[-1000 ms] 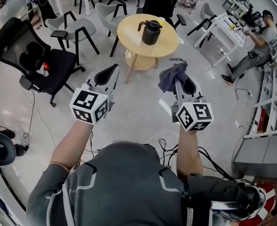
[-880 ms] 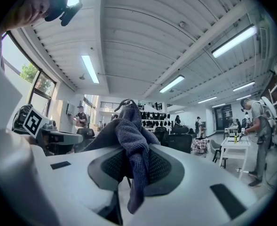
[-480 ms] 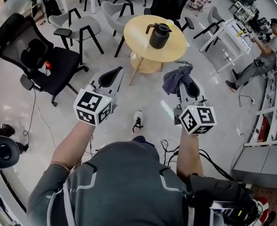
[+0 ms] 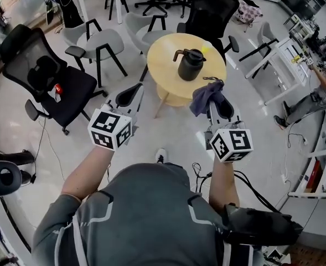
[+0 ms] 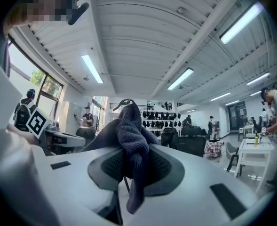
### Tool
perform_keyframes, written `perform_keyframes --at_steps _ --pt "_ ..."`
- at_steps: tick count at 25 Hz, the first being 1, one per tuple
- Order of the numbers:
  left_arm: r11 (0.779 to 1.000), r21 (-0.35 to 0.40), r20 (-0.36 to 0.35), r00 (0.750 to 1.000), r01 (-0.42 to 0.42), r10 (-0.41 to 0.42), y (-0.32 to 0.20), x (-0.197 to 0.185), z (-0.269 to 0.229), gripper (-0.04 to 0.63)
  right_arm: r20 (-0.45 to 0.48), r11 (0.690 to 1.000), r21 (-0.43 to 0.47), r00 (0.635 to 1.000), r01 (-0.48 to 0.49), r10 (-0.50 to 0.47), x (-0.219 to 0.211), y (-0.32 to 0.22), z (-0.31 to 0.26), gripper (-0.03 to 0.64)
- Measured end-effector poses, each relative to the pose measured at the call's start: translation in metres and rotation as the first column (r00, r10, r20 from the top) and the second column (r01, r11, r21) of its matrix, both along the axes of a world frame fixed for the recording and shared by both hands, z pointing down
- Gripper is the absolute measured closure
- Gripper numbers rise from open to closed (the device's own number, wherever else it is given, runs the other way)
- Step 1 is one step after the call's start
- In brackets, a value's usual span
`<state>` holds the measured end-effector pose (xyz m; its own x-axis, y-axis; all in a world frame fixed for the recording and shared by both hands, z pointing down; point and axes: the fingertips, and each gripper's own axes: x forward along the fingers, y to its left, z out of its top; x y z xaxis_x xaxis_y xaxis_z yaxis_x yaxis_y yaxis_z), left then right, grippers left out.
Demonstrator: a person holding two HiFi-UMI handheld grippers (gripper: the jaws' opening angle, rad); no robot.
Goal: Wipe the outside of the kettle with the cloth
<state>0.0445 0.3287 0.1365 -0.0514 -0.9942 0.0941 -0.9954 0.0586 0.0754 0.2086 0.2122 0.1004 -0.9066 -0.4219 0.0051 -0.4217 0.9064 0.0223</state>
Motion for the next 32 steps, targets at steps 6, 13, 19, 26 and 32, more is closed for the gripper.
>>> perform_keyframes --at_steps 6,13,19,26,32 --pt "0.999 -0.023 0.057 0.997 -0.045 0.046 -0.083 0.002 -0.004 0.586 0.012 0.999 -0.03 1.0 0.014 -0.014 -0.01 -0.082 0.005 0.522" --pt "0.996 -0.075 0.063 0.997 -0.039 0.044 -0.152 -0.016 0.013 0.586 0.028 0.998 -0.063 0.999 0.029 -0.028 -0.017 -0.153 0.015 0.522" --pt "0.99 -0.122 0.094 0.992 -0.074 0.086 -0.19 -0.028 0.023 0.586 0.039 0.996 -0.084 0.999 0.026 -0.023 -0.033 -0.19 0.023 0.522" --pt "0.968 -0.11 0.071 0.969 -0.227 0.236 -0.243 -0.061 0.035 0.586 0.001 0.995 -0.082 0.999 -0.048 0.048 -0.073 -0.214 0.034 0.522" --pt "0.916 -0.129 0.105 0.913 -0.38 0.394 -0.297 -0.112 0.047 0.586 -0.012 0.98 -0.068 0.983 -0.186 0.185 -0.119 -0.246 0.033 0.522"
